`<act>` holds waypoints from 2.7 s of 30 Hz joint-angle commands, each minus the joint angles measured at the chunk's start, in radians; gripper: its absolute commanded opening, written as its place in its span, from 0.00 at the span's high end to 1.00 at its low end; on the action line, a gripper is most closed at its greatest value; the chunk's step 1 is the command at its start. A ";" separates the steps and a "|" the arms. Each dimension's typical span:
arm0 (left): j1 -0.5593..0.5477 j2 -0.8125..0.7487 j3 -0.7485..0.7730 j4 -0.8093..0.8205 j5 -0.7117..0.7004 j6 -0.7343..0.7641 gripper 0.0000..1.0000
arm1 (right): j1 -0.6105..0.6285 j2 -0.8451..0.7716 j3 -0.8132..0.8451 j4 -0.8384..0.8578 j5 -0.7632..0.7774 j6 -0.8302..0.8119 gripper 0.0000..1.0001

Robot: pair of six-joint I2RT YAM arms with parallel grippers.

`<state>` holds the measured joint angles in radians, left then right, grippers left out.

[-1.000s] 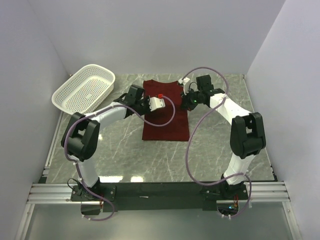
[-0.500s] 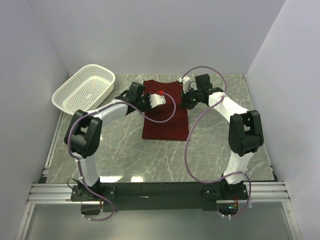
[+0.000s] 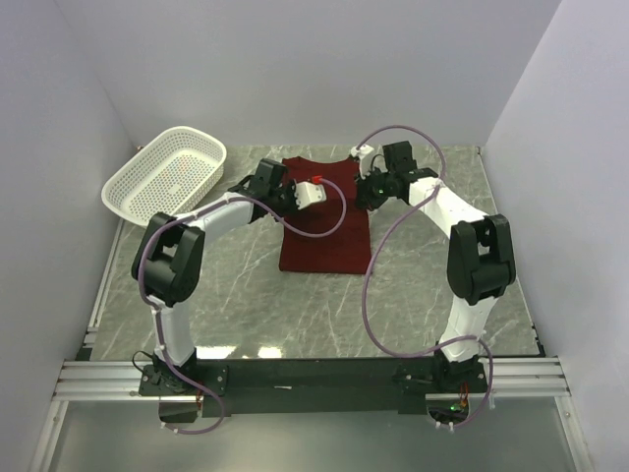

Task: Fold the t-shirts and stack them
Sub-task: Fold the tshirt

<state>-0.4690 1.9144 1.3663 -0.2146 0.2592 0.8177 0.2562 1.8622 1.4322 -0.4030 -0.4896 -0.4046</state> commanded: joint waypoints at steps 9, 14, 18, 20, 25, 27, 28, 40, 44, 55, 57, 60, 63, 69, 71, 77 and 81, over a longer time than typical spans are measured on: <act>0.006 -0.063 0.042 0.199 -0.216 -0.181 0.44 | -0.011 0.035 0.068 0.115 0.172 0.131 0.48; 0.006 -0.196 -0.001 0.187 -0.238 -0.297 0.37 | -0.031 -0.053 0.021 0.124 0.156 0.112 0.37; 0.001 -0.429 -0.198 0.181 -0.060 -0.312 0.01 | -0.086 -0.127 0.010 -0.116 -0.244 -0.241 0.38; -0.019 -0.542 -0.453 0.259 0.033 -0.144 0.01 | -0.104 -0.182 -0.089 -0.225 -0.390 -0.498 0.38; -0.039 -0.730 -0.694 0.324 0.170 0.026 0.01 | -0.133 -0.250 -0.208 -0.577 -0.455 -1.189 0.32; -0.071 -0.733 -0.682 0.267 0.163 0.040 0.01 | -0.127 -0.242 -0.223 -0.655 -0.451 -1.269 0.30; -0.091 -0.742 -0.696 0.268 0.144 0.058 0.01 | -0.120 -0.244 -0.249 -0.655 -0.434 -1.275 0.30; -0.191 -0.485 -0.688 0.279 0.074 0.120 0.13 | -0.074 -0.350 -0.434 -0.392 -0.392 -1.086 0.30; -0.191 -0.442 -0.682 0.280 0.057 0.133 0.16 | -0.067 -0.351 -0.432 -0.388 -0.391 -1.074 0.30; -0.158 -0.350 -0.642 0.279 0.035 0.136 0.40 | -0.009 -0.328 -0.421 -0.379 -0.340 -1.065 0.30; -0.154 -0.335 -0.642 0.281 0.035 0.138 0.45 | 0.028 -0.331 -0.432 -0.353 -0.311 -1.060 0.30; -0.149 -0.333 -0.651 0.296 0.028 0.135 0.51 | 0.067 -0.350 -0.472 -0.289 -0.259 -1.042 0.30; -0.143 -0.334 -0.668 0.319 0.026 0.132 0.60 | 0.072 -0.354 -0.487 -0.264 -0.245 -1.033 0.30; -0.142 -0.313 -0.665 0.327 0.023 0.130 0.80 | 0.074 -0.370 -0.501 -0.254 -0.230 -1.031 0.30; -0.142 -0.314 -0.668 0.330 0.020 0.129 0.96 | 0.074 -0.371 -0.506 -0.252 -0.224 -1.036 0.30; -0.142 -0.350 -0.674 0.316 0.037 0.123 0.99 | 0.115 -0.377 -0.546 -0.202 -0.166 -1.037 0.30; -0.142 -0.365 -0.674 0.311 0.045 0.118 0.99 | 0.144 -0.357 -0.558 -0.154 -0.113 -0.999 0.30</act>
<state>-0.6155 1.5917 0.6975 0.0902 0.2821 0.9394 0.3790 1.5204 0.8776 -0.6155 -0.6464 -1.4277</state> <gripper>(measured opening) 0.031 0.699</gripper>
